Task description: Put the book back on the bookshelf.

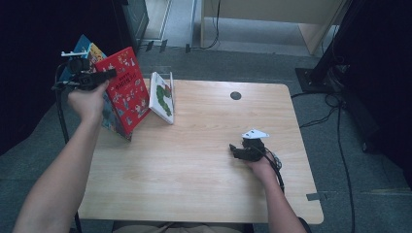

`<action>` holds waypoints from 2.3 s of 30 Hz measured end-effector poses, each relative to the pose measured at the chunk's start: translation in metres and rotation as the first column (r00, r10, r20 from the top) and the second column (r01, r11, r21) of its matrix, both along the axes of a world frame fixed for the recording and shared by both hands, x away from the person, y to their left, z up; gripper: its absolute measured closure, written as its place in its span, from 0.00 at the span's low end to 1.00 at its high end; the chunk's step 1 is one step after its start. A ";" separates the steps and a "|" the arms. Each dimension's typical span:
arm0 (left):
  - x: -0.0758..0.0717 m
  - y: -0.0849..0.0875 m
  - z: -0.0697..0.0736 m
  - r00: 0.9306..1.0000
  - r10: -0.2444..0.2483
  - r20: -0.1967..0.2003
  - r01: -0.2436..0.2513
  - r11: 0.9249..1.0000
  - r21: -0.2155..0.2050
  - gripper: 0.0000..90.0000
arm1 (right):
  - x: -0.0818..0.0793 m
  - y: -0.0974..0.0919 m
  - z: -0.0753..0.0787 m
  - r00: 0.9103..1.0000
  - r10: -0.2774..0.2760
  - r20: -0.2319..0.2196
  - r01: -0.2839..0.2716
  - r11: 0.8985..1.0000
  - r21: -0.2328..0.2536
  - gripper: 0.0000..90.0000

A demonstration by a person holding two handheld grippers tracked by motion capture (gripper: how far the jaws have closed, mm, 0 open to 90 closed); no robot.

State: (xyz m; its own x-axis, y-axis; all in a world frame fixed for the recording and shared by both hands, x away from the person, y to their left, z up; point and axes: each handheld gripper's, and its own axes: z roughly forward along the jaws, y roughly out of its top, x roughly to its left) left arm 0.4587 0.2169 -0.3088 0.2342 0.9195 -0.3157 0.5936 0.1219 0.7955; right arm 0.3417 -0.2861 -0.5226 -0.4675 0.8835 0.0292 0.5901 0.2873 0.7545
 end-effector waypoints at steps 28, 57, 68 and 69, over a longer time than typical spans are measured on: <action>0.001 0.005 0.000 0.992 -0.042 -0.118 0.041 0.999 -0.005 0.87 | 0.000 0.000 0.000 1.000 -0.001 0.001 0.001 1.000 0.000 0.35; -0.001 0.023 0.010 0.940 -0.133 -0.315 0.154 0.987 0.043 0.84 | 0.000 0.000 0.000 1.000 -0.002 0.000 0.002 1.000 -0.001 0.35; 0.003 0.022 0.013 0.917 -0.146 -0.371 0.185 0.980 0.071 0.83 | 0.000 0.000 0.000 1.000 -0.003 0.000 0.003 1.000 -0.001 0.35; 0.003 0.022 0.014 0.915 -0.148 -0.375 0.187 0.980 0.072 0.83 | 0.000 0.000 0.000 1.000 -0.002 0.000 0.002 1.000 -0.001 0.35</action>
